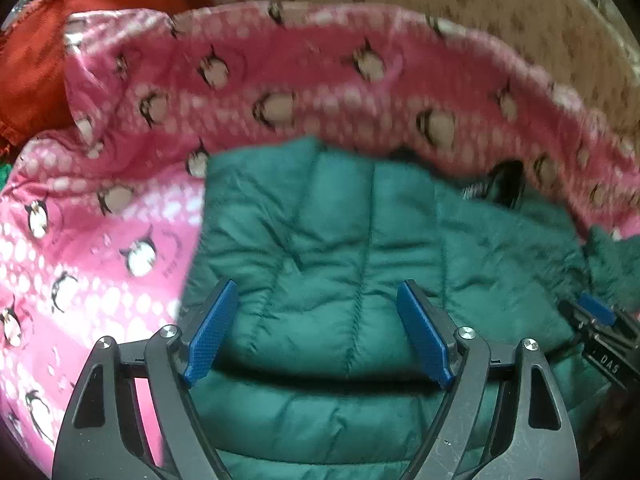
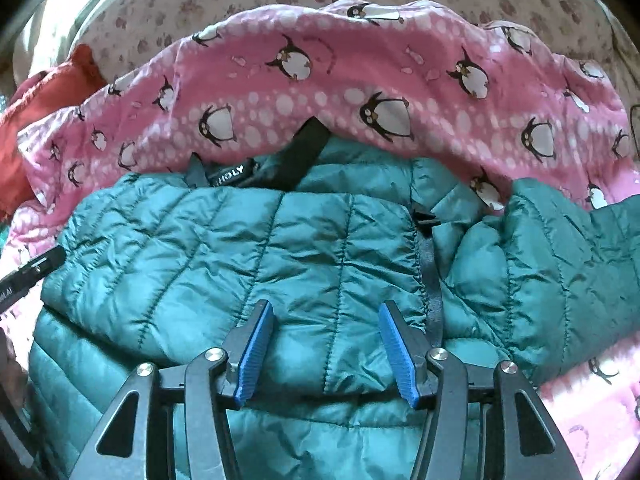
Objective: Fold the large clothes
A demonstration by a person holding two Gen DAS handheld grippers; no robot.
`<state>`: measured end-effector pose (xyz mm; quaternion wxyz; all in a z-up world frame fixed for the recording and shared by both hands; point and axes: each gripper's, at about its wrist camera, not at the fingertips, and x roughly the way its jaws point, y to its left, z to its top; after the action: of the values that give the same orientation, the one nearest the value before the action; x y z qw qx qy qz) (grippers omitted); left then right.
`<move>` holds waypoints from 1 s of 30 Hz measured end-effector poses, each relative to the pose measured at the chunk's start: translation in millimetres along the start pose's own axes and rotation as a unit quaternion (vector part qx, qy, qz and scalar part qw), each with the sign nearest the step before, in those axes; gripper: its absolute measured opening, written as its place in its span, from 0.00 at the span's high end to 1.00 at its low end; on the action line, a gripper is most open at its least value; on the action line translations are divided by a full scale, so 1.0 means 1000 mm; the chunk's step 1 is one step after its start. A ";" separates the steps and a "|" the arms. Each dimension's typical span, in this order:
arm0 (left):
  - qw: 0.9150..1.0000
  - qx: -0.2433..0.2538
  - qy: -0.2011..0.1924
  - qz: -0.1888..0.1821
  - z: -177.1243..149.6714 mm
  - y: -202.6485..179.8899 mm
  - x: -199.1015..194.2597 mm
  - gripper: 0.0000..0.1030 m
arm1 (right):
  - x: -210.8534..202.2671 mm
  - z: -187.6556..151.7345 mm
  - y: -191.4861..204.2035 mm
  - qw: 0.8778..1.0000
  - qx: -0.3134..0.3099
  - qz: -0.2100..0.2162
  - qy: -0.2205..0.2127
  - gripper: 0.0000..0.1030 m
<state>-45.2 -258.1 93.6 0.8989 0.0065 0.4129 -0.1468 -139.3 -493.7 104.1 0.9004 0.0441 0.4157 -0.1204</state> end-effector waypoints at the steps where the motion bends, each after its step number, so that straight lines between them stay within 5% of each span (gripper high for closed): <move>1: 1.000 0.005 -0.001 0.006 -0.003 -0.003 0.002 0.20 | 0.005 -0.001 0.000 1.000 -0.003 -0.001 0.006 0.49; 12: 1.000 0.016 -0.010 0.020 -0.011 -0.008 0.006 0.20 | -0.029 -0.002 -0.003 0.999 0.011 0.016 -0.034 0.49; 18: 1.000 0.017 -0.010 0.018 -0.011 -0.007 0.006 0.19 | -0.001 -0.013 -0.001 1.000 -0.005 -0.011 0.007 0.49; 25: 1.000 0.020 -0.022 0.003 -0.015 -0.008 -0.023 0.19 | -0.026 -0.010 -0.005 1.000 0.004 -0.001 -0.010 0.49; 30: 0.999 0.013 -0.033 -0.019 -0.018 -0.011 -0.048 0.19 | -0.059 -0.013 -0.019 0.999 0.020 -0.002 -0.037 0.38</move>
<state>-91.1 -253.6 118.7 0.9089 0.0060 0.3812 -0.1692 -190.5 -499.2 141.0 0.9141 0.0568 0.3793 -0.1316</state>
